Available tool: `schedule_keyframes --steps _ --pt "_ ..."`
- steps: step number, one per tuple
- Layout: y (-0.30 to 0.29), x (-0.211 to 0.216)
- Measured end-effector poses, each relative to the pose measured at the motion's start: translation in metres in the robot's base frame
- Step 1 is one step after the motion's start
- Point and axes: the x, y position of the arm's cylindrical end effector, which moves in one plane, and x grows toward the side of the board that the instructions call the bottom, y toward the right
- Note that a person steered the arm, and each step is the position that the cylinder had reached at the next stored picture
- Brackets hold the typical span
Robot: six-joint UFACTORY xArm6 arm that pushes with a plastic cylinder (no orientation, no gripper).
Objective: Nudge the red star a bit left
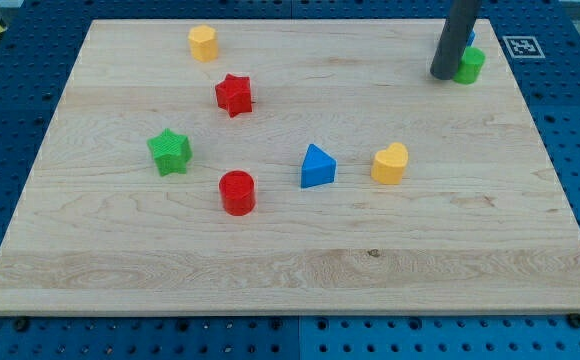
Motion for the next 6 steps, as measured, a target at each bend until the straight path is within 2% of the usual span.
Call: schedule_keyframes --steps 1,3,4,6 --pt "-0.041 0.007" --pt "-0.214 0.032" --pt "-0.281 0.006" --pt "-0.401 -0.012"
